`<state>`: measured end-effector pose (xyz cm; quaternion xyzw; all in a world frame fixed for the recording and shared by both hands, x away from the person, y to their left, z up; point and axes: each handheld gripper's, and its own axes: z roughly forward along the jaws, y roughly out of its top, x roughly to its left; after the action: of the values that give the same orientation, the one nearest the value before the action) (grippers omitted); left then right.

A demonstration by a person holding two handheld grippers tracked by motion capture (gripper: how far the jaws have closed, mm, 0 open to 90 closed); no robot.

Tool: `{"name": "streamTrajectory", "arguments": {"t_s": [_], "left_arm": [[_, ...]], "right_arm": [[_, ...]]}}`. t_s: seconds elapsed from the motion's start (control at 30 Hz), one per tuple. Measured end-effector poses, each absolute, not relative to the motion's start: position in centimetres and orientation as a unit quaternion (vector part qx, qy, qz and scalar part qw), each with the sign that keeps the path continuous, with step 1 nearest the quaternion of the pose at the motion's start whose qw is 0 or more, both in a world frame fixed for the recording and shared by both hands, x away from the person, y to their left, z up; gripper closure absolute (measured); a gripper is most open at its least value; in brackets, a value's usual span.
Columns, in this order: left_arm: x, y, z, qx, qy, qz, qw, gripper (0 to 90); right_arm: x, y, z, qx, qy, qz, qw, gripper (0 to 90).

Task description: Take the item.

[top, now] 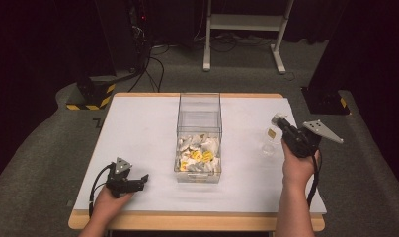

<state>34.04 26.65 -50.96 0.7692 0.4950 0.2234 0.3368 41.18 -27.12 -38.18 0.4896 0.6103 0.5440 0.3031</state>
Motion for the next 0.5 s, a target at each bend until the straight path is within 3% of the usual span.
{"name": "streamTrajectory", "arguments": {"t_s": [0.5], "left_arm": [[34.0,26.7,-51.0,0.769,0.495,0.223,0.337,15.0]], "right_arm": [[42.4,-28.4,-39.2,0.509,0.611,0.518,0.315,87.4]]}}
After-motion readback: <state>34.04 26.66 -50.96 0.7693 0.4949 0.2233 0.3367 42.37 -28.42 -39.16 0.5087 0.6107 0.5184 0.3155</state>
